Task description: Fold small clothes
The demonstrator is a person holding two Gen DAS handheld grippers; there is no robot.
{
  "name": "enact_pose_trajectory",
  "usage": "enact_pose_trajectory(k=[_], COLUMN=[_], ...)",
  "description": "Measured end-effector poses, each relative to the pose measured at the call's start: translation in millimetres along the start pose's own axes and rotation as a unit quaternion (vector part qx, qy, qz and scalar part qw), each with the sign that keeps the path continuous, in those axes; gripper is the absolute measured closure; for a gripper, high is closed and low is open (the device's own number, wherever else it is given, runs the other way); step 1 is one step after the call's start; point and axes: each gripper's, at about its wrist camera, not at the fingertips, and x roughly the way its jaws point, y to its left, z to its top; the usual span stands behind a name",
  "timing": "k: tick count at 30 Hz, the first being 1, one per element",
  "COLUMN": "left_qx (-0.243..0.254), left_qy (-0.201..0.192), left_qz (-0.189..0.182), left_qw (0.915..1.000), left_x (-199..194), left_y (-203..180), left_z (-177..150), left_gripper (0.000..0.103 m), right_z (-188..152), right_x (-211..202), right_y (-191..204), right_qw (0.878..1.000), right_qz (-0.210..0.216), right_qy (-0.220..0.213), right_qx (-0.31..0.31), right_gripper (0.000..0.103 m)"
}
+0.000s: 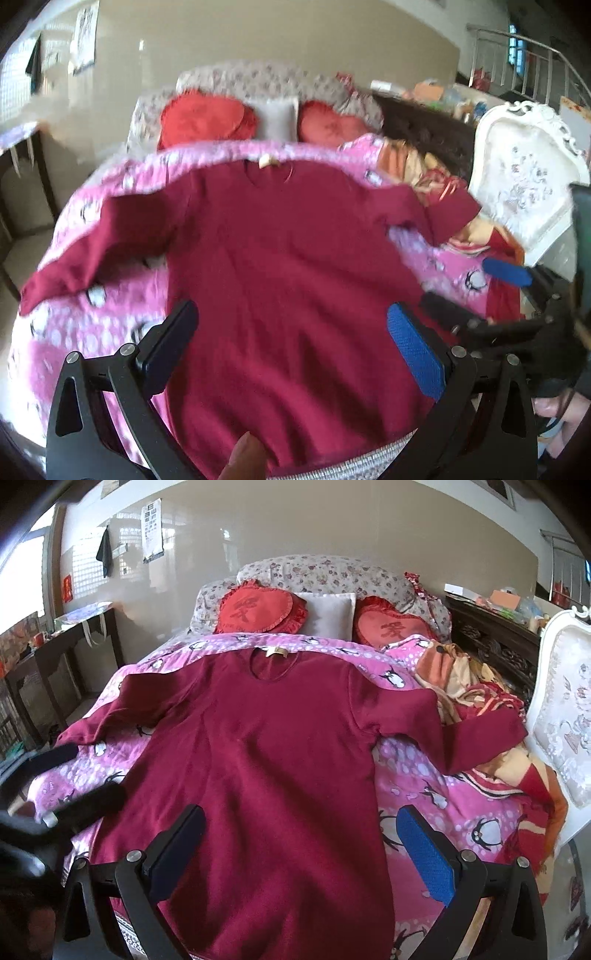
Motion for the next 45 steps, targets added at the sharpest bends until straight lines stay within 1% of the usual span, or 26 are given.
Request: enact_pose_trajectory(k=[2, 4, 6, 8, 11, 13, 15, 17, 18, 21, 24, 27, 31, 34, 37, 42, 45], left_qx=[-0.012, -0.014, -0.021, -0.028, -0.031, -0.040, -0.059, -0.075, -0.080, -0.088, -0.094, -0.075, -0.068, -0.055, -0.052, -0.039, -0.032], left_qy=[0.008, 0.006, -0.003, -0.012, -0.008, -0.002, 0.005, 0.016, 0.024, 0.029, 0.045, 0.058, 0.075, 0.090, 0.099, 0.105, 0.109], left_qz=[0.014, 0.025, 0.016, 0.028, 0.055, 0.074, 0.085, 0.096, 0.100, 0.114, 0.126, 0.151, 0.152, 0.154, 0.155, 0.156, 0.153], left_qw=[0.9998, 0.9996, 0.9997, 0.9992, 0.9980, 0.9964, 0.9946, 0.9924, 0.9915, 0.9892, 0.9866, 0.9840, 0.9831, 0.9825, 0.9816, 0.9813, 0.9816], left_x=[5.1, 4.3, -2.3, -5.9, -4.3, -0.1, 3.9, 8.3, 11.3, 15.3, 23.2, 35.7, 55.7, 70.8, 83.5, 100.9, 110.2], left_y=[4.1, 2.9, 9.6, 13.6, 21.1, 28.1, 36.6, 42.5, 44.5, 48.3, 50.4, 45.3, 39.8, 33.6, 29.1, 18.8, 13.9], left_z=[-4.2, -10.5, -20.4, -25.0, -29.5, -30.7, -34.4, -35.2, -34.4, -31.1, -25.0, -21.2, -19.4, -16.7, -11.6, 0.2, 5.3], left_gripper=[0.000, 0.000, 0.000, 0.000, 0.000, 0.000, 0.000, 0.000, 0.000, 0.000, 0.000, 0.000, 0.000, 0.000, 0.000, 0.000, 0.000], right_z=[-1.2, -2.8, -2.4, -1.8, 3.6, 11.4, 20.8, 28.9, 31.4, 33.8, 30.0, 20.1, 13.8, 10.7, 10.0, 8.6, 8.4], right_x=[0.2, 2.0, 6.1, 12.1, 27.4, 38.8, 51.0, 65.7, 72.1, 96.5, 117.7, 135.3, 139.9, 143.2, 144.9, 146.7, 151.4], right_y=[-1.9, -2.3, -0.6, 0.5, -0.7, -2.5, -4.5, -7.2, -8.3, -14.6, -18.4, -25.3, -37.2, -40.9, -42.9, -46.4, -48.2], right_qw=[1.000, 1.000, 1.000, 1.000, 1.000, 1.000, 1.000, 0.999, 0.999, 0.997, 0.997, 0.998, 0.998, 0.998, 0.998, 0.997, 0.997], right_qz=[0.002, 0.004, 0.002, 0.000, 0.001, 0.007, 0.005, 0.010, 0.012, 0.030, 0.021, 0.025, 0.014, 0.003, 0.003, 0.011, 0.003], right_qy=[0.001, 0.005, 0.007, 0.010, 0.012, 0.002, -0.017, -0.046, -0.051, -0.072, -0.069, -0.051, -0.050, -0.043, -0.039, -0.036, -0.028], right_qx=[0.003, 0.005, -0.001, -0.003, -0.002, -0.001, 0.001, -0.002, -0.003, 0.001, -0.004, 0.010, 0.039, 0.052, 0.057, 0.065, 0.071], right_gripper=[0.000, 0.000, 0.000, 0.000, 0.000, 0.000, 0.000, 0.000, 0.000, 0.000, 0.000, 0.000, 0.000, 0.000, 0.000, 0.000, 0.000])
